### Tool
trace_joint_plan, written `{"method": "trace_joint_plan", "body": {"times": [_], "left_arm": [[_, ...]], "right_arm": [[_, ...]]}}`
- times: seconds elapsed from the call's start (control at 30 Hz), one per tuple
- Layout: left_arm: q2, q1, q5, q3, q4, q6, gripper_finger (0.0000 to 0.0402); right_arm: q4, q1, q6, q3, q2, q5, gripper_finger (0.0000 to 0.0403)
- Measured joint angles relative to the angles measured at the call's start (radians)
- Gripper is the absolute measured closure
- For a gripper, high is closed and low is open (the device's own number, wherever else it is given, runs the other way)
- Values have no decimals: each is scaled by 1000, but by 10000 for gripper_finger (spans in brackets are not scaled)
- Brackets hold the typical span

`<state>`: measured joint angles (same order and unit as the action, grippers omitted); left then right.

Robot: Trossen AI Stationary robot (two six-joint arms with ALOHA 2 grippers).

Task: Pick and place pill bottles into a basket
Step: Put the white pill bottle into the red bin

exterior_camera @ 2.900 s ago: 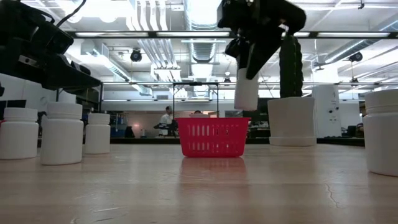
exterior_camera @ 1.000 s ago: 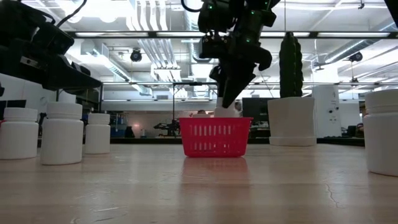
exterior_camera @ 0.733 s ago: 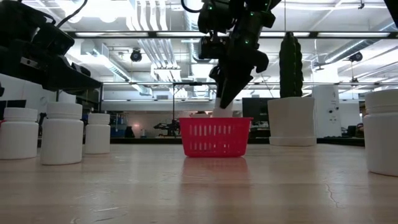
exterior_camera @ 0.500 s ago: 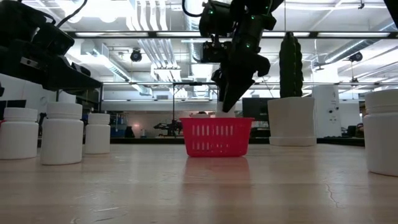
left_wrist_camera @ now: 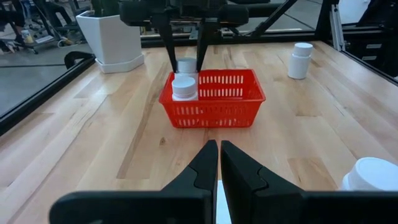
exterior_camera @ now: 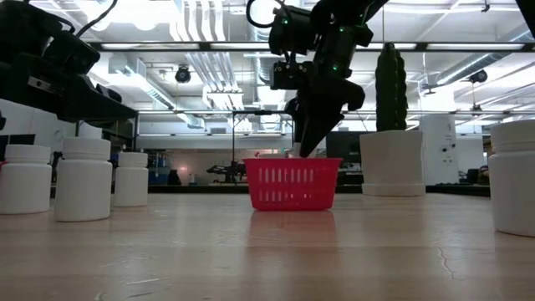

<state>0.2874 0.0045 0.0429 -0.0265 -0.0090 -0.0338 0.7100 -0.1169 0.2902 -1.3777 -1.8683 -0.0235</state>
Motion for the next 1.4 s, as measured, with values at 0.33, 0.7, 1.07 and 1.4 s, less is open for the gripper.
{"method": "trace_joint_plan", "body": {"times": [0.33, 0.7, 1.07, 1.4], "left_arm": [[0, 0, 0, 0, 0, 0, 400], [0, 0, 0, 0, 0, 0, 400], [0, 0, 0, 0, 0, 0, 400], [0, 0, 0, 0, 0, 0, 400]], "right_arm": [[14, 0, -2, 0, 0, 0, 232], [20, 1, -28, 0, 0, 43, 216], [18, 1, -20, -6, 1, 53, 207], [79, 1, -63, -63, 16, 53, 207]]}}
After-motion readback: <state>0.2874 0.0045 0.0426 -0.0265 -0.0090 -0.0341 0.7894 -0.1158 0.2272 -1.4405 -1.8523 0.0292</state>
